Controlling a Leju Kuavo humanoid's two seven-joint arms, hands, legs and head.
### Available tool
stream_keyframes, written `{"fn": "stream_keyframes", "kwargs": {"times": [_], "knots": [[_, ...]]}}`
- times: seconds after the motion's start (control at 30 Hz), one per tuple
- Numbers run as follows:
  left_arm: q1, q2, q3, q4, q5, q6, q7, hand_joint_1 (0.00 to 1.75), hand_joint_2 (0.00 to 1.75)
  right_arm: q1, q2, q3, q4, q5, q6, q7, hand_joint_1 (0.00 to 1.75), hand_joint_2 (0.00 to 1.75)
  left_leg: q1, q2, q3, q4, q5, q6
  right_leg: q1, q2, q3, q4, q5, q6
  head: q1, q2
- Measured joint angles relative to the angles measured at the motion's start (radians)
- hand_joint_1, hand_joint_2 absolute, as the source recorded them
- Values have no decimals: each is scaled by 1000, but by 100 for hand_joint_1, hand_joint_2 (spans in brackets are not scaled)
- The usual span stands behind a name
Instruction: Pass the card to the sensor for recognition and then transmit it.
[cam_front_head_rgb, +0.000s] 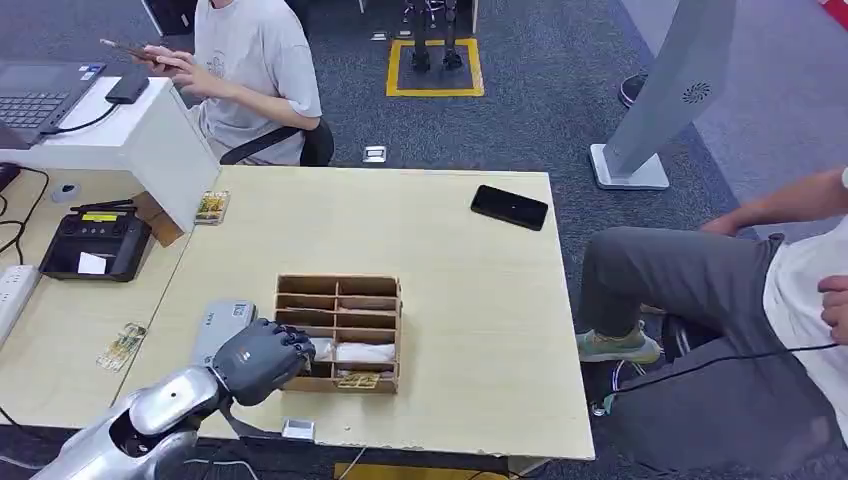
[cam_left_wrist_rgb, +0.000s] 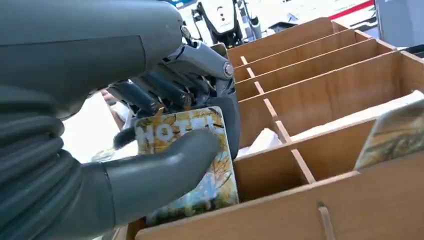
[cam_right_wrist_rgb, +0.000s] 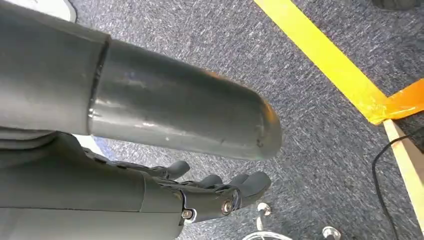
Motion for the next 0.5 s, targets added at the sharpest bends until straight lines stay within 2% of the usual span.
{"fn": "stream_keyframes", "kwargs": {"times": [0.37, 0.5], "knots": [[1, 2, 0, 0, 19, -5, -1, 175, 175, 0, 2, 0, 0, -3, 1, -7, 0, 0, 0, 0, 0, 0, 0, 0, 0, 0, 0, 0, 0, 0, 0, 0], [-8, 30, 5, 0, 54, -15, -2, 175, 175, -2, 2, 0, 0, -3, 2, -1, 0, 0, 1, 0, 0, 0, 0, 0, 0, 0, 0, 0, 0, 0, 0, 0]]}}
